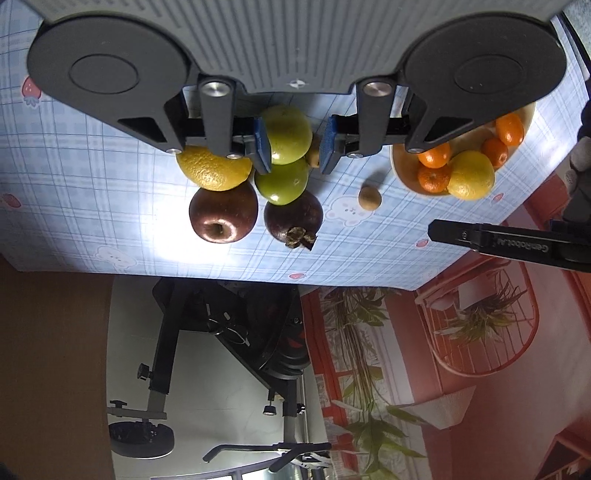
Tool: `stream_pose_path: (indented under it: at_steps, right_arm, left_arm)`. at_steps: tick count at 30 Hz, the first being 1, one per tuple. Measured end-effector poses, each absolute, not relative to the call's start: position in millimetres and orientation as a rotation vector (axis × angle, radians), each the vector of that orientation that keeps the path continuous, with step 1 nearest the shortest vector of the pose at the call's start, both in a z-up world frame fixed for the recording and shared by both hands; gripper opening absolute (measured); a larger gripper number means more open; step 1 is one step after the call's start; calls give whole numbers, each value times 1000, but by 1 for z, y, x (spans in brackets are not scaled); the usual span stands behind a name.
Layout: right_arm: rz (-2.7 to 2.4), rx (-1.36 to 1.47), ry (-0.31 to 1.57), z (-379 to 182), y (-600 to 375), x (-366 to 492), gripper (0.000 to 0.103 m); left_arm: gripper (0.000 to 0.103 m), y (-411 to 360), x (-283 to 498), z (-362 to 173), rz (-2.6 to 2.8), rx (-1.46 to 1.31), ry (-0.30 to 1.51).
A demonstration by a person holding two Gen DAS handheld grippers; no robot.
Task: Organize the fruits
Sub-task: 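Grasp the small brown kiwi fruit with the left gripper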
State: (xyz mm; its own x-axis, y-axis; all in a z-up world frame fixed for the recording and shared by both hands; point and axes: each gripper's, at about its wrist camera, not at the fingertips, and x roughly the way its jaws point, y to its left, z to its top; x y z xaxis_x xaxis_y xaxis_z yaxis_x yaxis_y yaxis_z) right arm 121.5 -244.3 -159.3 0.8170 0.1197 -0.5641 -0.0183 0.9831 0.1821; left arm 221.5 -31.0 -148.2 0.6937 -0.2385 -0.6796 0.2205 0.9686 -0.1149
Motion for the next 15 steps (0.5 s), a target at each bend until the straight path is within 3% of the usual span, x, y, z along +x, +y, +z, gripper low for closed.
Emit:
stream_pose_path:
  at_steps: [15]
  right_arm:
    - [76,205,620,-161,-259,127,27]
  left_arm:
    - [42,-45,288,-204,-241,-51,951]
